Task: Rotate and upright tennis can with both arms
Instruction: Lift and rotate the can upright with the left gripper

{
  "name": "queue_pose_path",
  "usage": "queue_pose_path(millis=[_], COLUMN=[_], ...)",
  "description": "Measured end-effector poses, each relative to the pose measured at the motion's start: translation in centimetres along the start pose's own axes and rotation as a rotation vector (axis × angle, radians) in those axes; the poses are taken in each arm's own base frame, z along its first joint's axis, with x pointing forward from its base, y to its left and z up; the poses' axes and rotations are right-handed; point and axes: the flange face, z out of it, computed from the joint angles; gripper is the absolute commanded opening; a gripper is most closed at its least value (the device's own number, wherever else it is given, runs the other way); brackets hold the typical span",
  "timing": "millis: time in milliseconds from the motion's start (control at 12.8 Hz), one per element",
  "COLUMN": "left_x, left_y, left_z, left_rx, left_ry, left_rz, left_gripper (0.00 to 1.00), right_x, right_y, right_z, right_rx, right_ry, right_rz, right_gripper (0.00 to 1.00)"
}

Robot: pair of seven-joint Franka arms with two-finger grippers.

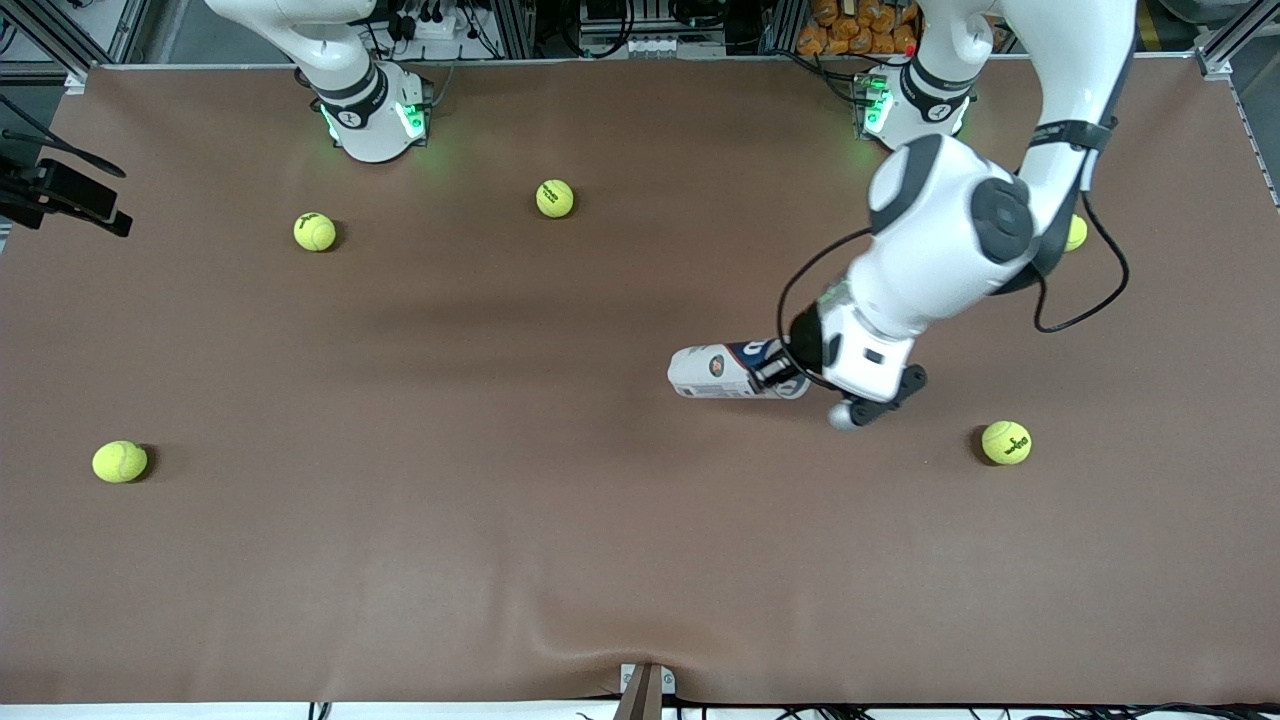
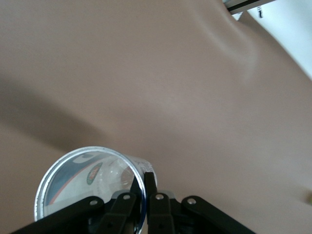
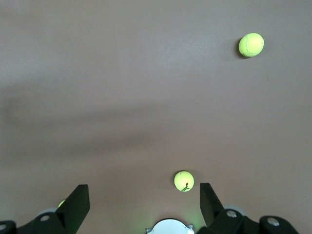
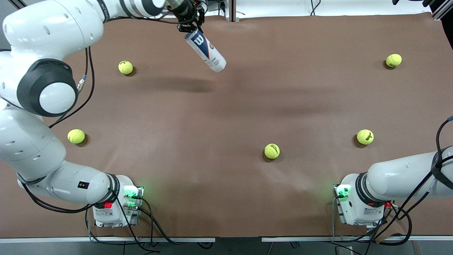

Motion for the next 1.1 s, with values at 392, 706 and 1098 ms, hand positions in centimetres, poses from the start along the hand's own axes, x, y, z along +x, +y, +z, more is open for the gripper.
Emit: queue_pose_path(millis=[392,706,1098], left_x=[-6.6,-12.4,-13.0], left_y=[2.8,4.0,5.0], left_z=[4.8,11.7,12.1], left_rx=[0.167,0.258,0.256], left_ry=[0.161,0.251,0.273], left_rz=[0.11,0.123,0.086], left_gripper=[0.0,0.24,1.0], right_x=[0.0,0.0,0.0], right_y=[0.0,0.0,-0.1], right_z=[0.0,0.1,0.1], right_rx=[-0.001,-0.001,-0.001], right_ry=[0.0,-0.003,-0.002], right_rz=[0.0,0.0,-0.002], right_gripper=[1.0,1.0,1.0])
